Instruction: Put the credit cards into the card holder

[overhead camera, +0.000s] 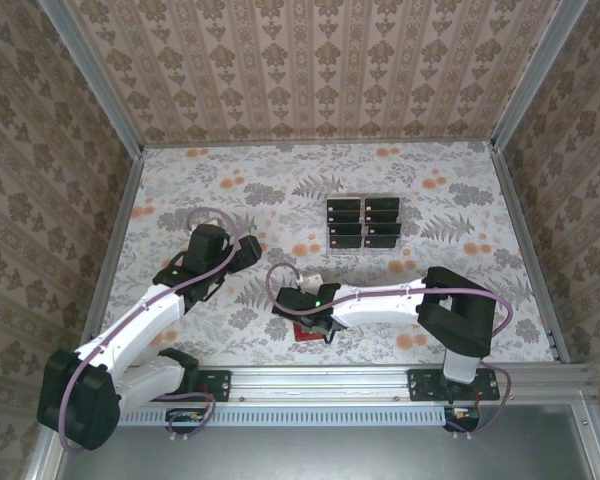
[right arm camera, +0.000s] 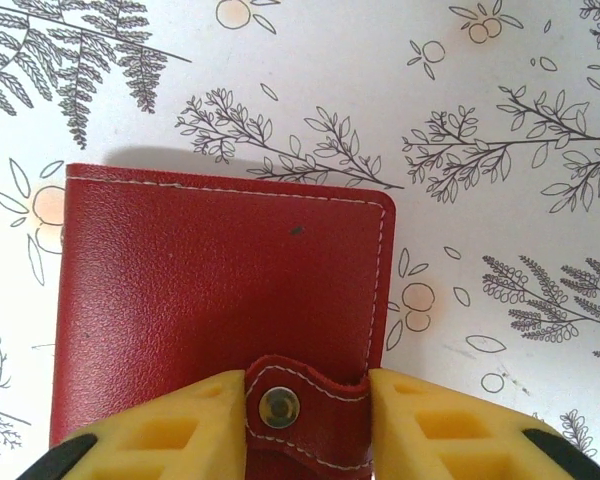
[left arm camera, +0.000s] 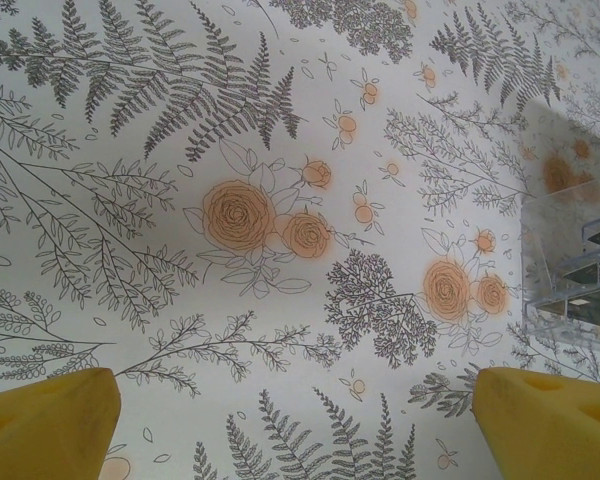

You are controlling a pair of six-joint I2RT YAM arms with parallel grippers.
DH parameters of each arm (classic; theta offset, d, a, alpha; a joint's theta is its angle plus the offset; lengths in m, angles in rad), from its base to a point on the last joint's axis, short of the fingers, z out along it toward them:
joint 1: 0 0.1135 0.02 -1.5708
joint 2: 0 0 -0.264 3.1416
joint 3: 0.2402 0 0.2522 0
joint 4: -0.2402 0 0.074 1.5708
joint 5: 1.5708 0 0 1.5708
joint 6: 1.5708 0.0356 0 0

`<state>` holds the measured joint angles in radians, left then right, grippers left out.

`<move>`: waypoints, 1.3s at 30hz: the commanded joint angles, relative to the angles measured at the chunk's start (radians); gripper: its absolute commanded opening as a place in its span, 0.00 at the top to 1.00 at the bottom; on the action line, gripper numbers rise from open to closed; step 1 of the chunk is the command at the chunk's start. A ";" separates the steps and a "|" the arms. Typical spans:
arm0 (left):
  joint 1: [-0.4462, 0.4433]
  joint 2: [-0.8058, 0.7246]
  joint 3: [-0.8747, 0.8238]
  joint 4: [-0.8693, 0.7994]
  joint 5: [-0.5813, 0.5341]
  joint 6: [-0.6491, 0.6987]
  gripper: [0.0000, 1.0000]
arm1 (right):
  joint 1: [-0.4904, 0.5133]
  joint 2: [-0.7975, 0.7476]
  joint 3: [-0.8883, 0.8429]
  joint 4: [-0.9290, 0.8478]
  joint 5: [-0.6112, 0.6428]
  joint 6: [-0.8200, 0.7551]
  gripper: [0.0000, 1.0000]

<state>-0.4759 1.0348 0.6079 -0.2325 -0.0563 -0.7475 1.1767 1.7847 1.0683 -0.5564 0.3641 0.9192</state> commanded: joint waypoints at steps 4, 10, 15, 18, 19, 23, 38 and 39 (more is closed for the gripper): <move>0.006 0.010 -0.002 0.002 0.018 0.020 0.00 | 0.001 -0.010 -0.017 -0.056 0.018 -0.021 0.45; 0.005 0.010 0.003 0.000 0.016 0.021 0.00 | 0.003 0.008 0.032 -0.117 0.047 -0.052 0.46; 0.005 0.010 0.002 -0.001 0.017 0.019 0.00 | 0.012 0.038 0.074 -0.163 0.070 -0.073 0.56; 0.007 0.009 0.003 -0.001 0.016 0.020 0.00 | 0.018 0.049 0.082 -0.165 0.070 -0.078 0.64; 0.006 0.008 0.002 0.000 0.016 0.020 0.00 | 0.020 0.051 0.082 -0.166 0.069 -0.077 0.68; 0.006 0.010 0.001 0.000 0.018 0.021 0.00 | 0.025 0.062 0.079 -0.152 0.058 -0.077 0.77; 0.003 -0.012 -0.084 0.116 0.165 -0.001 0.00 | -0.018 -0.143 -0.010 -0.022 0.038 -0.076 1.00; 0.002 -0.014 -0.098 0.146 0.191 -0.007 0.00 | -0.022 -0.159 -0.014 -0.008 0.034 -0.077 1.00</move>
<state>-0.4763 1.0401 0.5407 -0.1688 0.0456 -0.7486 1.1690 1.6928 1.0702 -0.6189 0.4091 0.8402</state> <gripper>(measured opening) 0.997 0.043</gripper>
